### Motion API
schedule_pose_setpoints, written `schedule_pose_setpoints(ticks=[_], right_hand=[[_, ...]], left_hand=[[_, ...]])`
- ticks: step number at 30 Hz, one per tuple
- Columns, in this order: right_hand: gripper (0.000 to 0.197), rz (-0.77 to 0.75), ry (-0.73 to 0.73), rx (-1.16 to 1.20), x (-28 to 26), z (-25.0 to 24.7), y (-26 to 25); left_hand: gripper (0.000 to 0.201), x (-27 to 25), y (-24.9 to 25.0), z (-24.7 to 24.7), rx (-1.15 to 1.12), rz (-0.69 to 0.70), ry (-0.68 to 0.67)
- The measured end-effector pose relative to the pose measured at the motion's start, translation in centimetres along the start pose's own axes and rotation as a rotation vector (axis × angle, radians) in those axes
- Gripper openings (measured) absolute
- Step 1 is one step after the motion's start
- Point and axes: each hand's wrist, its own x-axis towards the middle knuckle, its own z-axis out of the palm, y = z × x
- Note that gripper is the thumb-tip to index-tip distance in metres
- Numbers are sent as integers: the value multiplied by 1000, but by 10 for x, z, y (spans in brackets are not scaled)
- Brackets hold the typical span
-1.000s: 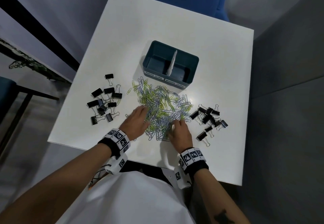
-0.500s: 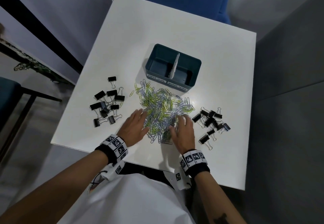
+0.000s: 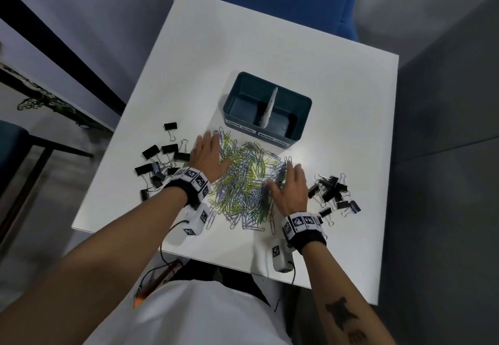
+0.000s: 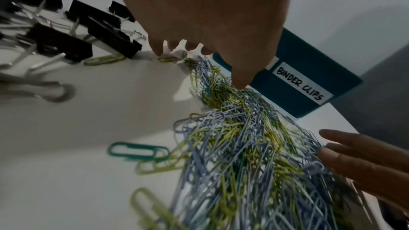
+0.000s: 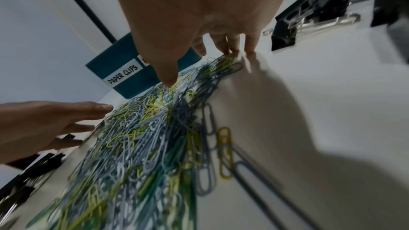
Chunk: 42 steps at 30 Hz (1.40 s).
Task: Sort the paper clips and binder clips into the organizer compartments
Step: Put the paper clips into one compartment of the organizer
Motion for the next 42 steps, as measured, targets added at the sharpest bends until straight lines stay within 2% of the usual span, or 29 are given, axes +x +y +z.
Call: schedule_pose_setpoints(ticks=[3, 9, 12, 15, 17, 19, 21, 23, 25, 27, 31, 33, 35, 38, 42], right_hand=[[82, -3, -73, -80, 15, 8, -11], [73, -213, -182, -148, 21, 19, -36], [71, -339, -232, -148, 11, 22, -32], [71, -407, -277, -146, 3, 22, -20], [70, -441, -288, -96, -2, 17, -16], [60, -446, -208, -26, -6, 9, -16], [51, -354, -56, -11, -9, 3, -14], [59, -181, 40, -25, -8, 0, -9], [74, -26, 1, -22, -7, 3, -6], [83, 12, -78, 22, -10, 11, -7], [81, -141, -174, 95, -22, 23, -25], [77, -214, -145, 60, -20, 24, -34], [74, -265, -117, 10, -10, 22, -45], [77, -347, -156, -88, 15, 19, -63], [80, -342, -266, -211, 42, 16, -80]], left_hand=[[85, 13, 9, 5, 98, 19, -38], [71, 1, 28, 22, 183, 278, -109], [67, -16, 20, 30, 202, 349, -104], [68, -29, 9, 34, 218, 417, -128], [69, -37, 7, 33, 179, 454, -93], [62, -41, 6, 28, 126, 417, 20], [60, -38, 4, 22, 68, 261, 130], [65, -32, 0, 17, 21, 56, 156], [73, -29, -3, 17, -10, -64, 96], [77, -33, -1, 25, -11, -21, 23], [79, -46, 5, 41, 41, 170, -97], [77, -53, 7, 41, 48, 232, -140], [73, -61, 8, 38, 60, 266, -101], [73, -74, 4, 34, 152, 225, 27], [73, -89, -9, 32, 206, 28, 100]])
